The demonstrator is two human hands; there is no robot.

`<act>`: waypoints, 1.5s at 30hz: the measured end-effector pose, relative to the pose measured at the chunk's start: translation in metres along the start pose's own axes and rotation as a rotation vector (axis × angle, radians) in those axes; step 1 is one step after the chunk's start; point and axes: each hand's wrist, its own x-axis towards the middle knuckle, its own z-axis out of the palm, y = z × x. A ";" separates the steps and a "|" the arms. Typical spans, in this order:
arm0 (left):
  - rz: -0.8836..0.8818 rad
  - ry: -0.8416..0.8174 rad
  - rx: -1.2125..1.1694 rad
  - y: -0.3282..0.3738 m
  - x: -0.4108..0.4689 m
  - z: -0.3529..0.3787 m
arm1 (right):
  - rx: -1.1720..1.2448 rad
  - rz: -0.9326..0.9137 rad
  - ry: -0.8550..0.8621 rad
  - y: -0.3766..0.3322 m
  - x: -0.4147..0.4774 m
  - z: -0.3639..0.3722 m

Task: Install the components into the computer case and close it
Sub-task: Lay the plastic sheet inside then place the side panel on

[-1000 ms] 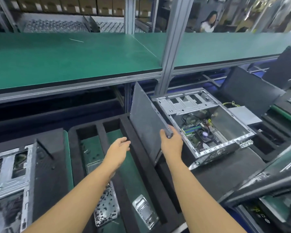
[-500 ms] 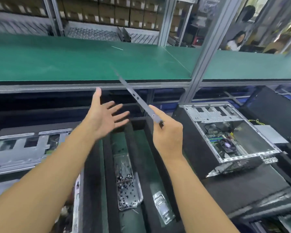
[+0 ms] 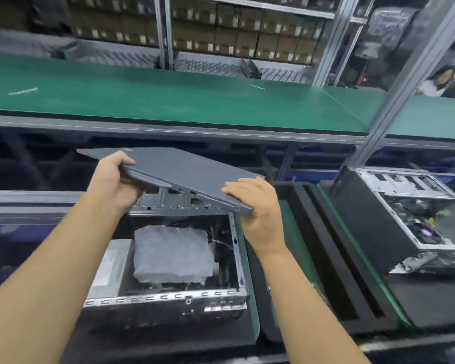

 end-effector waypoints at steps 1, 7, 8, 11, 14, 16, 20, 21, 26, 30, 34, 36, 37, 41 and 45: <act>0.018 0.026 -0.045 0.002 -0.009 -0.012 | -0.018 0.016 0.017 -0.005 -0.004 0.004; 0.021 0.076 -0.121 -0.015 -0.070 -0.062 | -0.014 0.431 -0.012 -0.027 -0.052 0.020; 0.012 0.097 -0.118 -0.022 -0.079 -0.068 | 0.009 0.501 -0.020 -0.030 -0.060 0.020; -0.011 0.165 -0.108 -0.042 -0.100 -0.084 | 0.083 0.620 -0.047 -0.036 -0.078 0.014; 0.041 0.172 -0.189 -0.050 -0.115 -0.100 | 0.095 0.682 -0.142 -0.036 -0.093 0.003; 0.087 0.231 -0.164 -0.052 -0.122 -0.113 | 0.046 0.691 -0.283 -0.031 -0.102 -0.007; 0.048 0.415 0.004 -0.062 -0.131 -0.133 | -0.072 0.610 -0.595 -0.025 -0.121 -0.023; 0.052 0.470 0.086 -0.067 -0.135 -0.135 | -0.087 0.588 -0.652 -0.024 -0.126 -0.026; 0.224 0.743 1.018 -0.083 -0.144 -0.147 | -0.081 0.590 -0.780 -0.025 -0.144 -0.037; 0.422 0.455 1.587 -0.083 -0.141 -0.152 | -0.088 0.506 -0.703 -0.039 -0.141 -0.021; 0.136 0.011 2.039 -0.096 -0.128 -0.162 | -0.339 0.509 -0.910 -0.043 -0.141 0.012; 0.065 -0.043 2.143 -0.100 -0.123 -0.170 | -0.449 0.503 -0.931 -0.041 -0.143 0.022; 0.084 -0.037 2.182 -0.103 -0.121 -0.173 | -0.496 0.478 -0.924 -0.040 -0.143 0.025; 0.210 0.036 2.232 -0.109 -0.118 -0.182 | -0.520 0.421 -0.948 -0.040 -0.139 0.032; 0.191 -0.027 2.259 -0.099 -0.113 -0.183 | -0.562 0.431 -0.942 -0.044 -0.141 0.038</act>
